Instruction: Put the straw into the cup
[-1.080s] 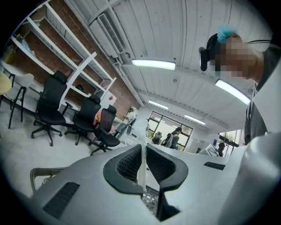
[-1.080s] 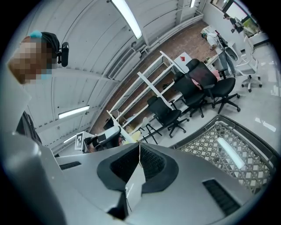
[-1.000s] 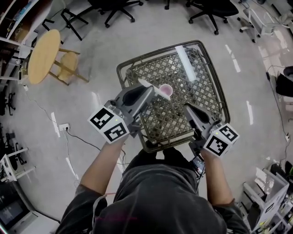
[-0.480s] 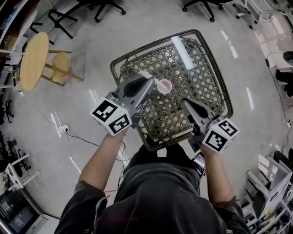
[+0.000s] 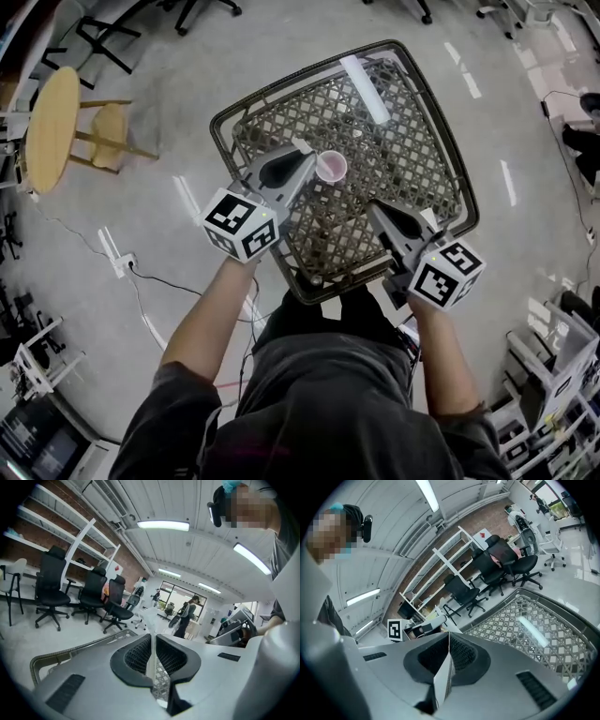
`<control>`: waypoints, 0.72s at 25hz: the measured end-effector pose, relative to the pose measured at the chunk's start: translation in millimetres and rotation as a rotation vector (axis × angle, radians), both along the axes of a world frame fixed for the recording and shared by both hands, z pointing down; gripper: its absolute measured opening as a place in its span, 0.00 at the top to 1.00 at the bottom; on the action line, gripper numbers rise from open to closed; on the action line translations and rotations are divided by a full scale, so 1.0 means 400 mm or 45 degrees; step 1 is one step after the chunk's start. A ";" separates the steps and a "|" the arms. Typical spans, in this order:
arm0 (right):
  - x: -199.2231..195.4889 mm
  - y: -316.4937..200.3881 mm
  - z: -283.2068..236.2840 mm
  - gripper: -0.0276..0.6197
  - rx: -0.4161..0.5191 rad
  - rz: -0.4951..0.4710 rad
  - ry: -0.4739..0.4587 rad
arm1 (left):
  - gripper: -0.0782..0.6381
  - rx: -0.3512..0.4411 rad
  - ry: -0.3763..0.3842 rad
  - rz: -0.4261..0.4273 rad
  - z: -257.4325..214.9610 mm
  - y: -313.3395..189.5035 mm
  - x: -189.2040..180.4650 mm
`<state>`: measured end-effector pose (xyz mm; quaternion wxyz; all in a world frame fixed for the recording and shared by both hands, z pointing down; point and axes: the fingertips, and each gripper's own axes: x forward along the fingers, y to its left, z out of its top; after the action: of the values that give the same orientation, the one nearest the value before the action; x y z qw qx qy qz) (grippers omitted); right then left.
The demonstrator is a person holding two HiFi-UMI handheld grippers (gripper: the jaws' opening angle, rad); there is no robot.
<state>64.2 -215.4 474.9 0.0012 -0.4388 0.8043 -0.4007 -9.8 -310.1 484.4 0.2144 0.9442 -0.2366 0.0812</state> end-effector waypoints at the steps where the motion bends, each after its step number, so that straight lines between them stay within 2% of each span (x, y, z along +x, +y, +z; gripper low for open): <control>1: 0.002 0.004 0.007 0.94 -0.008 0.000 0.003 | 0.84 -0.007 -0.007 -0.002 0.014 -0.002 0.002; 18: 0.030 0.024 0.082 0.94 -0.098 -0.008 0.035 | 0.84 -0.069 -0.084 -0.019 0.189 -0.043 0.043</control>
<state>76.2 -205.7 507.7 -0.0282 -0.4415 0.7896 -0.4252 7.4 -327.5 560.0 0.2326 0.9331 -0.2481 0.1170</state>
